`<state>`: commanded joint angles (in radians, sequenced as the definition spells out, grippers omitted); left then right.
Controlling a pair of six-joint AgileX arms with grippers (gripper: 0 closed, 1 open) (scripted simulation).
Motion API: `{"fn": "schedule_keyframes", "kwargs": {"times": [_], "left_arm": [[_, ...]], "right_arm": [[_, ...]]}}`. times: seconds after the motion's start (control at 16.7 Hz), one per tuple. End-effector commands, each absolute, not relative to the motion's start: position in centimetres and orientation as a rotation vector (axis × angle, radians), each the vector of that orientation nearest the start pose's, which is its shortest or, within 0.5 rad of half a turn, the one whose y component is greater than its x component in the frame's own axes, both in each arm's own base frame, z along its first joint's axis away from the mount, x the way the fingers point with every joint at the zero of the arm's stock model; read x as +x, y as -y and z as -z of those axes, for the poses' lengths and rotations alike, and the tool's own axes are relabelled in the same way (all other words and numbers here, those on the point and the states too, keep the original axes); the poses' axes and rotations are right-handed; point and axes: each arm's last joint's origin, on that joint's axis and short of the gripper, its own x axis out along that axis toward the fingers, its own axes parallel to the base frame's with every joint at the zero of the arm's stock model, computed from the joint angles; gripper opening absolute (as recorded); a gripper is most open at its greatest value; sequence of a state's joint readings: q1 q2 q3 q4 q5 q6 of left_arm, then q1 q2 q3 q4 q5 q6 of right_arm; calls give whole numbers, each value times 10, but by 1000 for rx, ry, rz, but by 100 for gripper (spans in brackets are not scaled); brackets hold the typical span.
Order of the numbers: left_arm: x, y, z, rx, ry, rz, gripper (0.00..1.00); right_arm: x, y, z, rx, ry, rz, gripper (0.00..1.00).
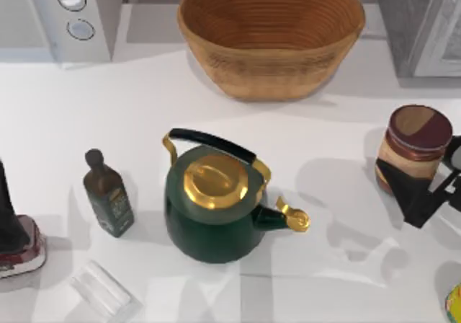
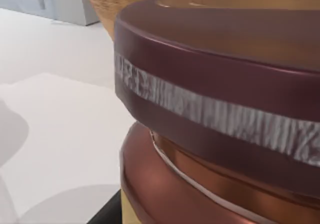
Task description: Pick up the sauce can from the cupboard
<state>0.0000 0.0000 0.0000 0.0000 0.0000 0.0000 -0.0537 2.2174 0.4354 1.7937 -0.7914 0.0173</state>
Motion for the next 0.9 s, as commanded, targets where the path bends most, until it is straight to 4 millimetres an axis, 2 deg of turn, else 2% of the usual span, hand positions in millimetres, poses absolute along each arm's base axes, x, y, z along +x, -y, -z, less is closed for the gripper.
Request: {"fn": "schedule_keyframes", "kwargs": {"times": [0.18, 0.9], "left_arm": [[106, 1, -160, 0, 0, 0, 100], [106, 1, -160, 0, 0, 0, 100]], "right_arm": [[281, -9, -58, 0, -1, -763, 0], [281, -9, -58, 0, -1, -763, 90]]}}
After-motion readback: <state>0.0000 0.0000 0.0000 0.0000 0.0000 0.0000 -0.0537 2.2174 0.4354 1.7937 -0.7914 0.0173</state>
